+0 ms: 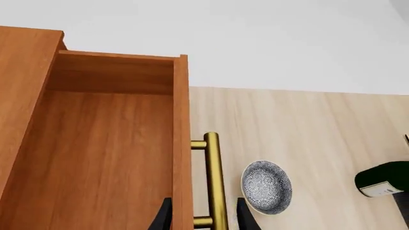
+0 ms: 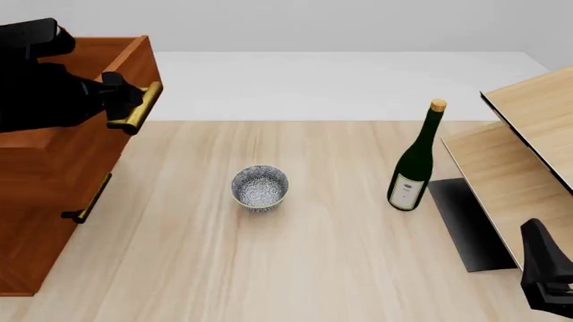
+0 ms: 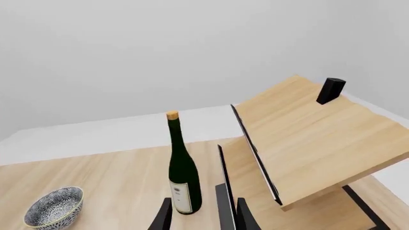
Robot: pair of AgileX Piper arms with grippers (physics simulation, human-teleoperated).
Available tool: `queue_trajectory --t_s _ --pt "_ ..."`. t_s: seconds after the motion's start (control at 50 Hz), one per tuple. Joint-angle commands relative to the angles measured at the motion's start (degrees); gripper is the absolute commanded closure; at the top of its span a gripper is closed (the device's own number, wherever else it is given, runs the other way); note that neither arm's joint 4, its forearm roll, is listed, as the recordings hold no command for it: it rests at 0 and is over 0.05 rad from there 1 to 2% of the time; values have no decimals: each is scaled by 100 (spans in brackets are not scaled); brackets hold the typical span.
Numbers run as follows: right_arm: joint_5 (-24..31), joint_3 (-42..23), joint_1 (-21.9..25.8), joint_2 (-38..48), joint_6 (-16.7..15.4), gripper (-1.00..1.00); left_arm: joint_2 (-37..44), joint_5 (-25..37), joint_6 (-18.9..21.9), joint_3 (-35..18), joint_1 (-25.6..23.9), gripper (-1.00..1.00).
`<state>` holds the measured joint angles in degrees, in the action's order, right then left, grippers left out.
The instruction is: Close the bottom drawer of the cabinet and open the top drawer.
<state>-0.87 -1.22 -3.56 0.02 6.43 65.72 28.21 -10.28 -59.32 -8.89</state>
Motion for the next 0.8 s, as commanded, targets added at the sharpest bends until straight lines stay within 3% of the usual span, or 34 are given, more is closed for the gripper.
queue_trajectory --t_s 0.02,0.28,0.4,0.8 --pt "-4 5 -4 0 12 -100 262 -57 -196 177 -216 -100" --pt "-10 8 -11 0 15 -100 286 -91 -236 147 -363 -100" --pt "-12 9 -12 0 21 -100 264 -160 -489 212 -556 -100" --pt "-3 -1 -22 0 23 -100 276 -334 -746 293 -908 -100"
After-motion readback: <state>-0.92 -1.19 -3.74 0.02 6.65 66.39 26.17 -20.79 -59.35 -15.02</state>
